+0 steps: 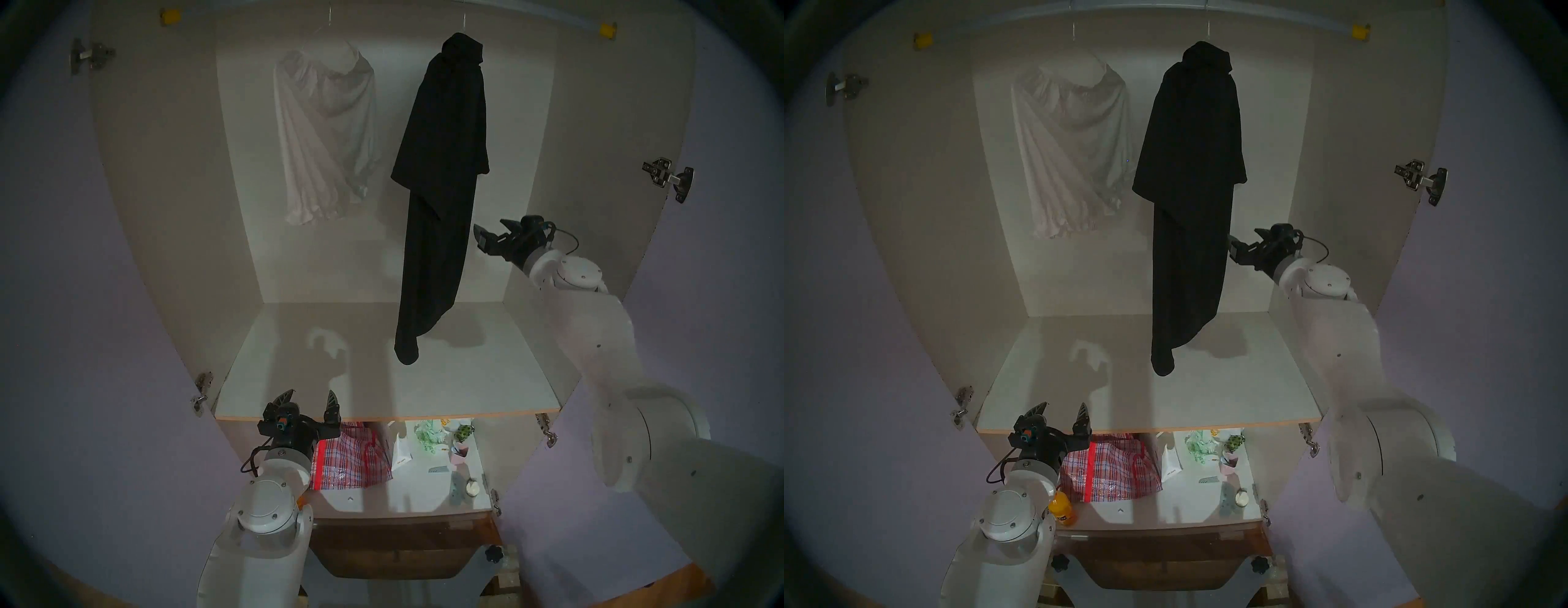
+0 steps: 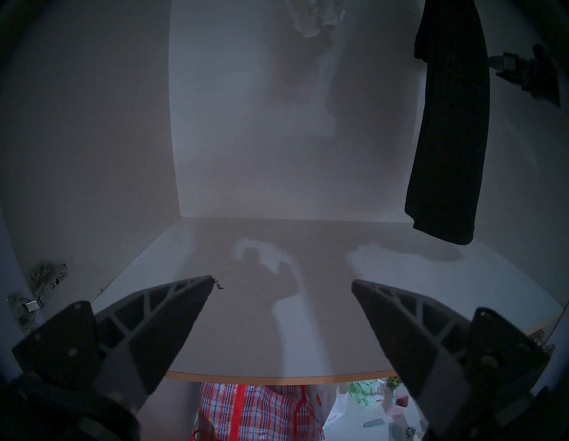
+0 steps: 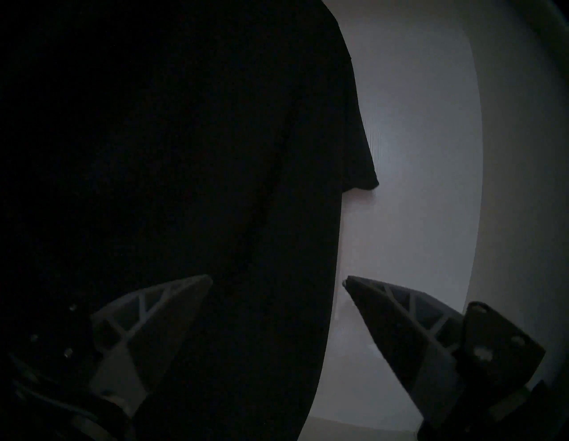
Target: Move and arrange clothes and pants in the wardrobe
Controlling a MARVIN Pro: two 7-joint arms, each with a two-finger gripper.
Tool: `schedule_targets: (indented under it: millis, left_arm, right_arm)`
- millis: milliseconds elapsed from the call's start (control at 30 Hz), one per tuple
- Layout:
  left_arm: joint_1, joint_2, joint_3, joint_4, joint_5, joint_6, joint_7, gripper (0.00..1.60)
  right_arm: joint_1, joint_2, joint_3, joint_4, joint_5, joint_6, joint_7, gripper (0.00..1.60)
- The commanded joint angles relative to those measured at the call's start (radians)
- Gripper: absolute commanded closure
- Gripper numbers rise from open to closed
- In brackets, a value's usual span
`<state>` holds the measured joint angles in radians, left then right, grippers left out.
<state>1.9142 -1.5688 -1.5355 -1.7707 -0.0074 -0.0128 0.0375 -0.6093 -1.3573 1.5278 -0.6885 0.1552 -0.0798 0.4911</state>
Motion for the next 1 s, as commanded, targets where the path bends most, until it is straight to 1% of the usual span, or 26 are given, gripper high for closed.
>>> schedule_targets:
  millis: [0,33,67,133,267,333,400,500,533,700,733,967]
  left_arm:
    - [-0.009,0.000,0.003,-0.025,-0.001,-0.007,-0.003,0.00]
    - [-0.009,0.000,0.003,-0.025,-0.001,-0.007,-0.003,0.00]
    - [-0.010,0.000,0.003,-0.024,-0.001,-0.007,-0.003,0.00]
    - [-0.010,0.000,0.003,-0.023,-0.001,-0.007,-0.002,0.00]
    - [-0.012,0.000,0.003,-0.020,0.000,-0.007,-0.001,0.00]
    - [-0.012,0.000,0.003,-0.020,0.000,-0.007,-0.001,0.00]
    - [-0.012,0.000,0.003,-0.020,0.000,-0.007,-0.001,0.00]
    - [-0.012,0.000,0.003,-0.020,0.000,-0.007,-0.001,0.00]
    - [-0.012,0.000,0.003,-0.020,0.000,-0.007,-0.001,0.00]
    - [-0.012,0.000,0.003,-0.019,0.000,-0.007,0.000,0.00]
    - [-0.013,0.000,0.003,-0.018,0.000,-0.007,0.001,0.00]
    - [-0.014,0.000,0.004,-0.013,0.000,-0.007,0.003,0.00]
  right_arm:
    - [0.106,-0.038,-0.018,0.060,-0.034,-0.040,-0.076,0.00]
    - [0.126,-0.045,-0.022,0.085,-0.040,-0.043,-0.093,0.00]
    - [0.166,-0.059,-0.032,0.129,-0.058,-0.042,-0.135,0.00]
    - [0.182,-0.065,-0.034,0.145,-0.056,-0.037,-0.149,0.00]
    - [0.236,-0.079,-0.044,0.194,-0.065,-0.021,-0.197,0.00]
    - [0.280,-0.085,-0.050,0.221,-0.071,-0.014,-0.204,0.00]
    - [0.294,-0.087,-0.050,0.228,-0.071,-0.014,-0.205,0.00]
    - [0.372,-0.096,-0.061,0.293,-0.083,-0.016,-0.214,0.00]
    - [0.372,-0.096,-0.061,0.293,-0.083,-0.016,-0.214,0.00]
    - [0.445,-0.109,-0.078,0.365,-0.102,-0.007,-0.246,0.00]
    - [0.460,-0.109,-0.089,0.387,-0.116,-0.002,-0.260,0.00]
    - [0.520,-0.092,-0.095,0.472,-0.121,0.012,-0.263,0.00]
